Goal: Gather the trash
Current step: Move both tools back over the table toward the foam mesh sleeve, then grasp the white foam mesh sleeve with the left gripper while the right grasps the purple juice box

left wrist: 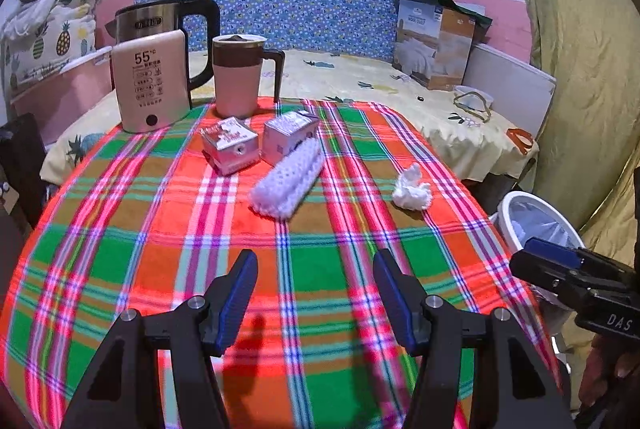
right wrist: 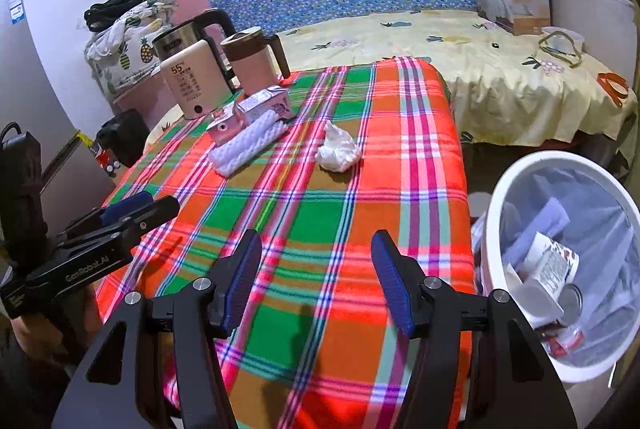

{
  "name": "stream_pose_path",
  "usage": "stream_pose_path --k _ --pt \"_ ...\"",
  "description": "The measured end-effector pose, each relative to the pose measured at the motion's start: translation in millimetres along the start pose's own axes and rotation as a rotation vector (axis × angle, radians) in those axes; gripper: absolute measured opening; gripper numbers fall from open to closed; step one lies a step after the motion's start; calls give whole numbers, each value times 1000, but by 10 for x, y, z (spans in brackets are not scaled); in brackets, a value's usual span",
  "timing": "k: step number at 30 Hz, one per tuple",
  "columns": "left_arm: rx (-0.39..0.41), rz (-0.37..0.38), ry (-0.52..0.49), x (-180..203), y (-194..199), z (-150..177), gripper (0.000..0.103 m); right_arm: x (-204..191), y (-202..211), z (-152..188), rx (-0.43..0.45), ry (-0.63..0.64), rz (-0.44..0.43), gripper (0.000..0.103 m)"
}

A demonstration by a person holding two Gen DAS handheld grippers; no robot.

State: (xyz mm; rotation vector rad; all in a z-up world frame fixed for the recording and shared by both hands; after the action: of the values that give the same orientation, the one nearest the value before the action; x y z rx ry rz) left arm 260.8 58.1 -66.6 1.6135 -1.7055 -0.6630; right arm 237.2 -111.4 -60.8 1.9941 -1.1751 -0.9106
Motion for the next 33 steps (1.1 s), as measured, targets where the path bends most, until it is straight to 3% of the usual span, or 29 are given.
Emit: stream_pose_path --k 11,20,23,25,33 --pt "-8 -28 -45 -224 -451 -424 60 26 -109 -160 -3 -9 1 59" --pt "-74 -16 -19 -356 -1023 -622 60 32 -258 -245 -23 -1 3 59" --pt "-140 8 1 -368 -1176 -591 41 23 -294 -269 -27 2 1 59" --pt "-141 32 14 -374 -1173 -572 29 4 -310 -296 -26 5 -1 59" --pt "-97 97 89 -424 -900 -375 22 -162 -313 -431 -8 37 -1 59"
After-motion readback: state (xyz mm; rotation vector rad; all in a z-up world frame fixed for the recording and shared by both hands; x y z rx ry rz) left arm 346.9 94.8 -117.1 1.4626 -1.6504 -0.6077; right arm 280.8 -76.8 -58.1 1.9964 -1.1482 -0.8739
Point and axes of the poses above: each gripper's, at about its wrist camera, not at the fingertips, and y roughly against the way its jaws point, x to its right, z to its underside, the point moved 9 cm from there along -y, roughly the way its jaws point, and after that the axes turned 10 degrees about -x, right-handed, at the moved point
